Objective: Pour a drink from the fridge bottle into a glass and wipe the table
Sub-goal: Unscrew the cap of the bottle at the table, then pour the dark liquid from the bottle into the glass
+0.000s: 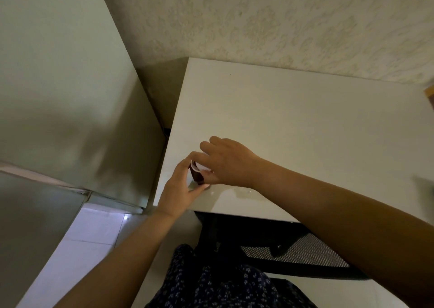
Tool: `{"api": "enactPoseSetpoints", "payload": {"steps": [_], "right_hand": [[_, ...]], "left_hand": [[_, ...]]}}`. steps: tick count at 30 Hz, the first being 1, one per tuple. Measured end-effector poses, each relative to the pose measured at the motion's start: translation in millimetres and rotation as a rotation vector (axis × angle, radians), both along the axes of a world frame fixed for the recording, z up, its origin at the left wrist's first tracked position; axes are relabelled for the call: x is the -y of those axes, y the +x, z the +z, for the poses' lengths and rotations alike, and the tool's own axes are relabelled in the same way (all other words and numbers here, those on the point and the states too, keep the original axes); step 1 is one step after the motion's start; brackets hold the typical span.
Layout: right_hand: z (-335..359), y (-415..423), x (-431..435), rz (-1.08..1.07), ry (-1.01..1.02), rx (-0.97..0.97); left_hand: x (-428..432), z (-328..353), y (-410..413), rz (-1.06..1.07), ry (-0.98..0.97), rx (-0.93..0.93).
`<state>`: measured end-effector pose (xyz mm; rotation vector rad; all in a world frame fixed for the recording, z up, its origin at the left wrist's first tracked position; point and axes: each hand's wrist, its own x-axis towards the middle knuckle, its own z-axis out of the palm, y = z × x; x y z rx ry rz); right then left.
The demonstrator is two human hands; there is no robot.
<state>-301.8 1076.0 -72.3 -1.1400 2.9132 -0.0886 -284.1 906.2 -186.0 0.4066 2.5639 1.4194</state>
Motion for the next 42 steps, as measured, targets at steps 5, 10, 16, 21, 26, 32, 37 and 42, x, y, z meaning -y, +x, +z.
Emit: {"api": "enactPoseSetpoints", "payload": {"steps": [5,10,16,21,26,32,37,42], "right_hand": [[-4,25,-51,-0.352,-0.129,0.107],[-58,56,-127,-0.984,-0.118,0.275],[-120,63,-158,-1.088,0.188,0.475],[-137,65,-163,-1.074,0.196,0.421],[-138,73,-164,-1.092,0.24,0.397],[-124,87,-137,-1.047,-0.195,0.31],[-111,92,-95,-0.856,-0.497,0.47],[-121,81,-61,-0.902,-0.607,0.561]], "left_hand": [[1,-1,0,0.004,0.032,-0.031],[0,-8,2,0.024,0.064,0.022],[-2,-9,3,0.042,0.086,0.017],[-2,-10,3,0.034,0.102,0.025],[-5,-8,3,0.031,0.131,0.031],[-6,-9,4,0.073,0.164,0.064],[-7,-3,-2,0.051,0.142,0.019],[-7,12,-15,-0.049,-0.002,-0.089]]}}
